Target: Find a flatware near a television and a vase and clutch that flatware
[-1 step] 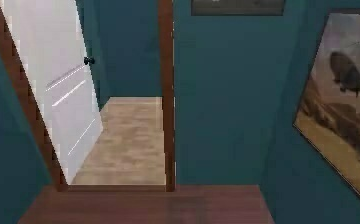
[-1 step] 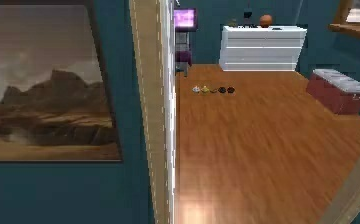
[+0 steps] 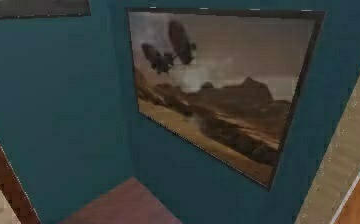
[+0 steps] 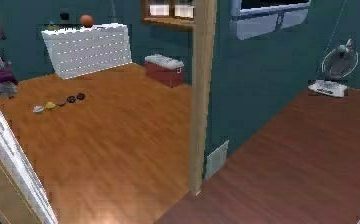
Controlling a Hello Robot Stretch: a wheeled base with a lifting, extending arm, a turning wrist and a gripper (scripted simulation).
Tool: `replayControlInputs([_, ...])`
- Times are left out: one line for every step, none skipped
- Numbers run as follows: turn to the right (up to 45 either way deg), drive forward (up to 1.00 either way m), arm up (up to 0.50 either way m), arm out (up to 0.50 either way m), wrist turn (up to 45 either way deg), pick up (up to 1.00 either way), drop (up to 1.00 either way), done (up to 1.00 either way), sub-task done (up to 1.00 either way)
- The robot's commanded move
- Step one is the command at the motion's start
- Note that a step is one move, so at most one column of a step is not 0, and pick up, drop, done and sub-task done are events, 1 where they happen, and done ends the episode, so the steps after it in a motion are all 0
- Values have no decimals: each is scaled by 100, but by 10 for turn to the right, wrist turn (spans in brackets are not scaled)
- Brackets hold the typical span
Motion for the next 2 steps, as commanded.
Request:
replayControlInputs([450,0,0,0,0,0,0,0,0])
replayControlInputs([450,0,0,0,0,0,0,0,0])
